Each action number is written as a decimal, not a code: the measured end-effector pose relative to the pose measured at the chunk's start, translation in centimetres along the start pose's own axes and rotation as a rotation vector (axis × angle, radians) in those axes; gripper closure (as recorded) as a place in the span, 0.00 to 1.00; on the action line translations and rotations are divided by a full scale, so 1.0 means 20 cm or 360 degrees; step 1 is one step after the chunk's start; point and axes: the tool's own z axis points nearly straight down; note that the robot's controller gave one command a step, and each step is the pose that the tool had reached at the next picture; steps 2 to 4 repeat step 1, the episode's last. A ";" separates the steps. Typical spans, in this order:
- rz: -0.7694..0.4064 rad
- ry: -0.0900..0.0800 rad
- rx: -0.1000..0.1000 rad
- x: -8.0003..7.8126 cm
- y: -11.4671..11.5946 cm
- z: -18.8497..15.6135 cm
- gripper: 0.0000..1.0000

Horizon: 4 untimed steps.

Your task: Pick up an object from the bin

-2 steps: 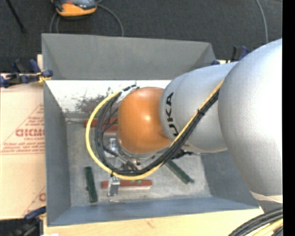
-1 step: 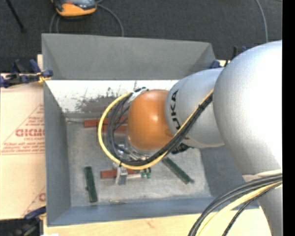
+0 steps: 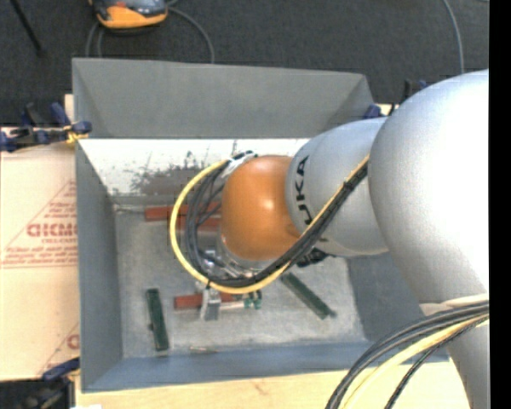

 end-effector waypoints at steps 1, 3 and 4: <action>-0.0081 0.0003 0.0006 -0.09 -0.01 -0.87 1.00; -0.0081 0.0003 0.0006 -0.09 -0.01 -0.87 1.00; -0.0081 0.0003 0.0006 -0.09 -0.01 -0.87 1.00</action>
Offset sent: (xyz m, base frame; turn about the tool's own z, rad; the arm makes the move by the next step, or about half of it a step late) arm 0.0000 0.0000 0.0000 0.0000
